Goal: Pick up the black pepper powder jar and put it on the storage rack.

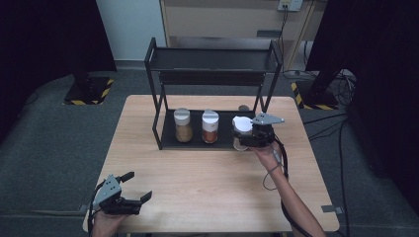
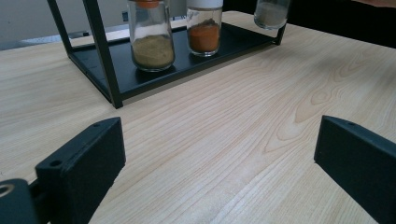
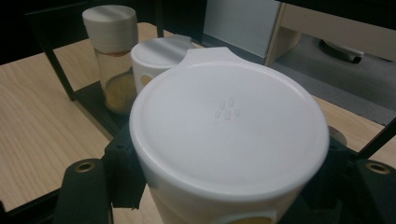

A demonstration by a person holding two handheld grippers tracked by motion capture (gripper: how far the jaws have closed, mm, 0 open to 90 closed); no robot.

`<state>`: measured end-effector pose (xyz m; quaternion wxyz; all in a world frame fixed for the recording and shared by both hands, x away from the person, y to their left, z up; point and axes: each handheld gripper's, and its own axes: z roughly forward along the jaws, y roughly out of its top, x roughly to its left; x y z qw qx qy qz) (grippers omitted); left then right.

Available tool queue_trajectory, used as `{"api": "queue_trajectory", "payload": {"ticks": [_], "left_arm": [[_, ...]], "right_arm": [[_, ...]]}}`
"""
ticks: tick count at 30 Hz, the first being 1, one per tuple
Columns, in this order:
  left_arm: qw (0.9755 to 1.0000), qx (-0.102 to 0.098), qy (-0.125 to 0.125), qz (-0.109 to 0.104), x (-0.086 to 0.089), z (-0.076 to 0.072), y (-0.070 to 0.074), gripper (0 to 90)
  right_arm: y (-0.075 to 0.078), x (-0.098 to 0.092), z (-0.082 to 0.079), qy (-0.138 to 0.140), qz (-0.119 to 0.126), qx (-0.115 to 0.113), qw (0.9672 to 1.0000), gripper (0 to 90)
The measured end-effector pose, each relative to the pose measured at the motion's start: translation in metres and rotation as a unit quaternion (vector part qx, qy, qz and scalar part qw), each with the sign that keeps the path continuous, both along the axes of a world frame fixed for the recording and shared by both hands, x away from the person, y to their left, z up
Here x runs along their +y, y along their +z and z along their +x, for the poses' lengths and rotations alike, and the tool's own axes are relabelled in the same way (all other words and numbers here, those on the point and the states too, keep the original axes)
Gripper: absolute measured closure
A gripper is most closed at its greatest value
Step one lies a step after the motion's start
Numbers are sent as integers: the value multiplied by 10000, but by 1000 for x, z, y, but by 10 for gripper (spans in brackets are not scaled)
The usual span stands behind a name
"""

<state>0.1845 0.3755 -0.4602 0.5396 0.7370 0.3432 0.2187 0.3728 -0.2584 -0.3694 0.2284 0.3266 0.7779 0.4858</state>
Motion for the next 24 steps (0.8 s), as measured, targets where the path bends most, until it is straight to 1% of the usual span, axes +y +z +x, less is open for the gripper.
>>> {"api": "queue_trajectory", "payload": {"ticks": [3,11,17,24], "left_arm": [[10000,0,8,-7,0,0,0,10],[10000,6,13,-13,0,0,0,11],[10000,6,13,-14,1,0,0,10],[10000,7,14,-40,1,0,-1,10]], "right_arm": [[0,2,5,-62,-6,-8,10000,310],[-3,10,16,-333,-12,8,9994,310],[-12,18,21,-554,-9,-10,9985,310],[-22,28,24,-799,-51,27,9968,310]]}}
